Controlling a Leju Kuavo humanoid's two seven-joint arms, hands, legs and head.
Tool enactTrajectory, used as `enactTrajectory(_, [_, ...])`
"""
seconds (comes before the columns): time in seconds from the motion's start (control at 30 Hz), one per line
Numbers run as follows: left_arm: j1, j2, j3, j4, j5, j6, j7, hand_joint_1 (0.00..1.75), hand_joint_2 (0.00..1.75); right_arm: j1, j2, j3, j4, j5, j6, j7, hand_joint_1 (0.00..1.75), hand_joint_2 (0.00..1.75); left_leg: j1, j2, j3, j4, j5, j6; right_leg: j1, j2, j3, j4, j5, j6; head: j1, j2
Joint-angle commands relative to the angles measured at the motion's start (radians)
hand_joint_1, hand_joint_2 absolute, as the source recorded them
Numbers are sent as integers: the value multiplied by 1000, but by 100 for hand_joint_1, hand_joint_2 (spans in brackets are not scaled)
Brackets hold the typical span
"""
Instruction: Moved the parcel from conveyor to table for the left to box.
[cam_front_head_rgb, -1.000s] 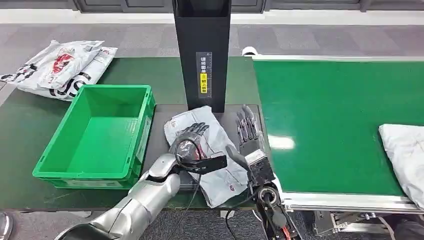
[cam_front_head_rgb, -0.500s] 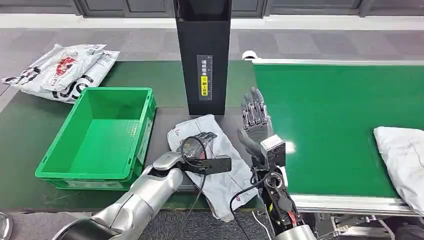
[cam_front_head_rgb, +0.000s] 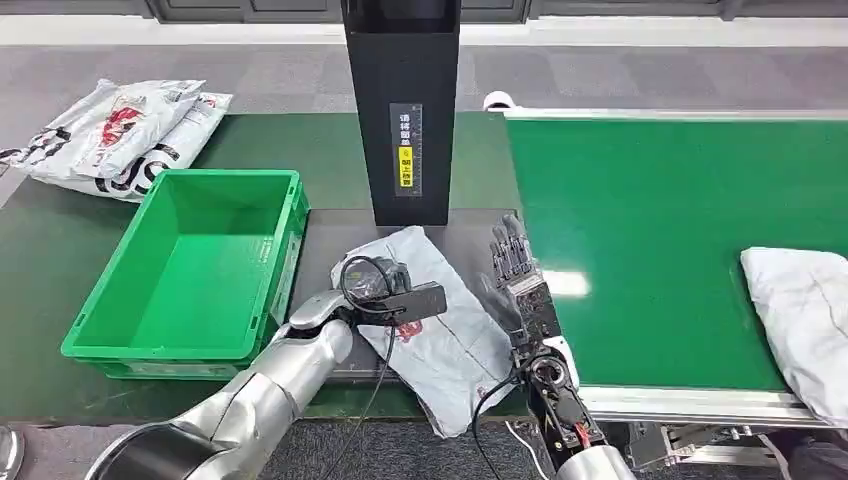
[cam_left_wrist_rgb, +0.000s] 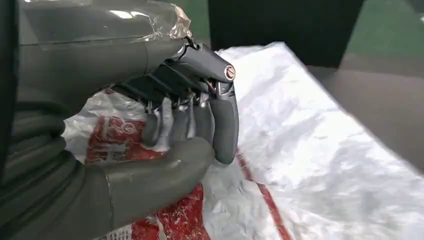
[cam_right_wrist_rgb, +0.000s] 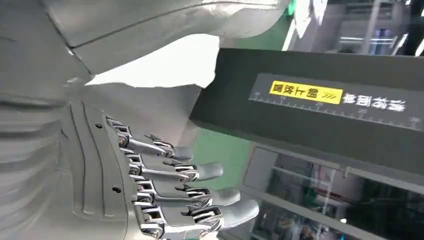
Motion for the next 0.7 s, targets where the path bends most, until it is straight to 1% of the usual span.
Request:
enactTrajectory(0.03, [-28,43,-7,63,-54,-106,48,175,175,-121,-5,-130,145,26,24,5,0,175,0,3,0,-1,0,0,0,2,-1,-1,1,-1,0,0])
enactTrajectory(0.1, [-26,43,-36,62,-88,-105,71,175,175,-138,-7,-140,171,34,25,-2,0,175,0,4,0,-1,0,0,0,2,-1,-1,1,0,0,0])
enactTrajectory(0.13, [-24,41,-31,61,-86,-90,74,175,175,-144,-7,-144,183,36,21,-6,0,175,0,3,0,-1,0,0,0,2,-1,0,1,0,0,0])
enactTrajectory(0.2, [-22,35,-5,47,-68,5,81,175,175,-146,-10,-149,196,38,11,-14,0,175,-1,3,0,-1,0,0,0,3,-1,0,1,0,0,0])
enactTrajectory(0.3, [-47,36,-15,52,-97,52,101,175,175,-146,-14,-158,214,35,12,-28,0,175,0,3,0,-1,1,0,0,1,-1,-1,1,-1,0,0])
enactTrajectory(0.33, [-49,35,-12,50,-98,56,104,127,175,-146,-13,-159,218,34,12,-30,0,175,0,2,-1,0,1,0,0,1,-1,0,1,0,0,0])
enactTrajectory(0.37, [-53,35,3,55,-85,15,95,0,175,-151,-12,-158,224,35,13,-31,0,175,0,3,-1,-1,1,0,0,1,-2,-1,1,-1,0,0])
enactTrajectory(0.4, [-54,38,-9,60,-101,-3,103,2,175,-154,-12,-157,228,35,14,-31,0,175,0,3,-1,0,0,0,0,1,-2,0,1,0,0,0])
enactTrajectory(0.43, [-51,42,-23,60,-120,-34,115,175,175,-160,-13,-154,237,36,18,-31,0,175,0,4,-1,-1,1,0,0,2,-2,0,1,-1,0,0])
enactTrajectory(0.57, [-31,50,-36,62,-148,-57,132,175,175,-153,-17,-145,228,33,18,-31,0,175,0,3,0,-1,0,0,0,2,-1,-1,1,-1,0,0])
enactTrajectory(0.7, [-16,53,-42,61,-162,-35,138,175,175,-125,-16,-135,207,32,25,-31,0,175,0,4,1,-2,1,0,0,2,0,-2,1,-1,0,0])
